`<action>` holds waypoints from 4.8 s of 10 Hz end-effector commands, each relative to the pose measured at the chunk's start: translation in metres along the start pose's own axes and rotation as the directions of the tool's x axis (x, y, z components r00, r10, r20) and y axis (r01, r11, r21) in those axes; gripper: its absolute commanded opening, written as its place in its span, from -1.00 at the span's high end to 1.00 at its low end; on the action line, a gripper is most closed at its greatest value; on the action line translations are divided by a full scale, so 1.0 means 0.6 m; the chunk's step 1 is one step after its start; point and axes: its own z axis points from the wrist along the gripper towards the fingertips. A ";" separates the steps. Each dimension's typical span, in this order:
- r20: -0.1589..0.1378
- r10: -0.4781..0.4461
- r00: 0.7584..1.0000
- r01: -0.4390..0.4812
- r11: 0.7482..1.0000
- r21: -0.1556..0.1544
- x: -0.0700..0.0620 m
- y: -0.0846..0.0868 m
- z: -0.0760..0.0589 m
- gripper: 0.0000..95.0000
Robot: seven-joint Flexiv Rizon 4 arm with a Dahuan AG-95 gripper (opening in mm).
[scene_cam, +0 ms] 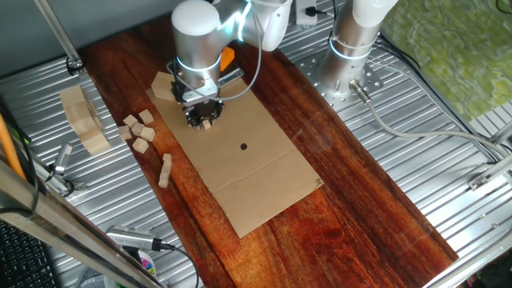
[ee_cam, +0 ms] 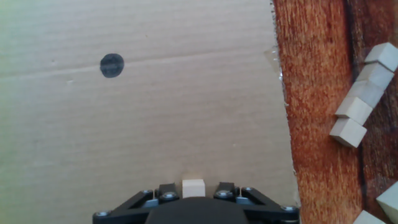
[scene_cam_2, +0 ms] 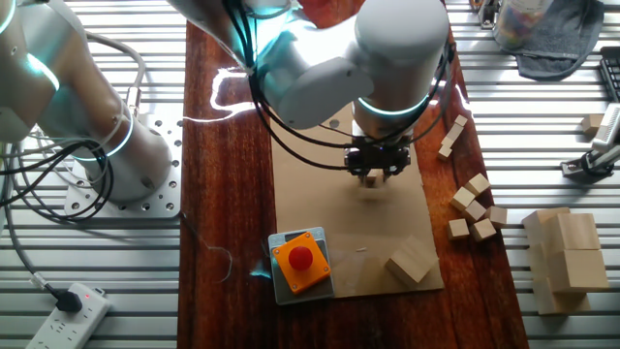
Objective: Stack the blocks into a pyramid shape
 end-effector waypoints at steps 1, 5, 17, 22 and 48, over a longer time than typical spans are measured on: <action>-0.011 0.003 1.000 -0.003 1.000 0.005 0.001 0.001 0.005 0.20; -0.013 0.005 1.000 -0.005 1.000 0.000 -0.003 0.002 -0.012 -0.20; -0.037 0.173 0.984 -0.176 0.981 -0.077 -0.034 -0.102 -0.057 -0.20; -0.044 0.280 0.959 -0.283 0.956 -0.082 -0.065 -0.196 -0.034 -0.20; -0.051 0.304 0.951 -0.307 0.950 -0.063 -0.075 -0.217 -0.009 1.00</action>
